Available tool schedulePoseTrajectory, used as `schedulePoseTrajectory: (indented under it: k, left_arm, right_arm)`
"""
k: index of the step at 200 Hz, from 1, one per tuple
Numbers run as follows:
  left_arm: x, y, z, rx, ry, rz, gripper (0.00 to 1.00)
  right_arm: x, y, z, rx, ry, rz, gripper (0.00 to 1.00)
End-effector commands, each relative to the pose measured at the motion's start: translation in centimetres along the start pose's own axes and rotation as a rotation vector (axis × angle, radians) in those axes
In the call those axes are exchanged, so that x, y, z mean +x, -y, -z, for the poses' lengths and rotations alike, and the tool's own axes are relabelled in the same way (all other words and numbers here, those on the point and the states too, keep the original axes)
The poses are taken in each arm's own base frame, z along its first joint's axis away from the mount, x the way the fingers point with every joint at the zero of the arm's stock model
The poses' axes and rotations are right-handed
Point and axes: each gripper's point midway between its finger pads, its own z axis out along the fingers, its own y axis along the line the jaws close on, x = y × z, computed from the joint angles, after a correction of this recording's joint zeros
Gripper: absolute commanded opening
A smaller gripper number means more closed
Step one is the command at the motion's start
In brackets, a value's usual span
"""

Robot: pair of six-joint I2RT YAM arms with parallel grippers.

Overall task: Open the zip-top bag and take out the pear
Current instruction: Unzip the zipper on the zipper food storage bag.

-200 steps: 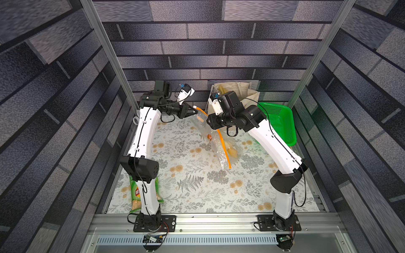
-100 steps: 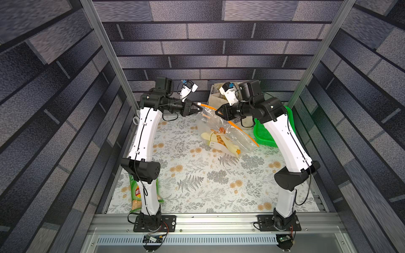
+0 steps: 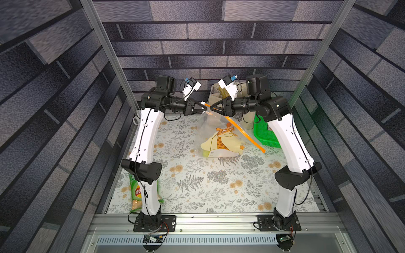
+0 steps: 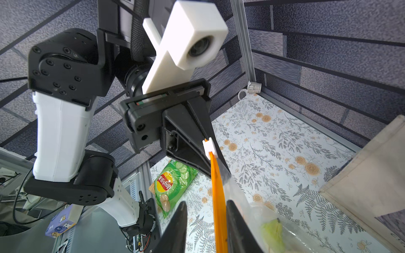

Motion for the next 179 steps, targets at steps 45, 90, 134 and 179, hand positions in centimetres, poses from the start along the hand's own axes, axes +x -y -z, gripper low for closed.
schedulePoseTrajectory:
  k: [45,90,134,179]
  left_arm:
    - [0.5,1.5,-1.3,0.037,-0.033,-0.002,0.0]
    - [0.8,1.4,-1.7,0.042,-0.044,0.006,0.0]
    - [1.0,1.5,-1.7,0.052,-0.048,0.007,0.0]
    - [1.0,2.1,-1.8,0.077,-0.045,0.005,0.0]
  right_arm:
    - [-0.8,-0.7,-1.3,-0.016,0.027,0.058,0.38]
    - [-0.3,0.1,-1.9,0.008,0.013,0.059,0.26]
    - [-0.8,0.2,-2.0,0.01,0.029,0.077,0.21]
    - [-0.4,0.4,-2.6,-0.01,0.017,0.062,0.2]
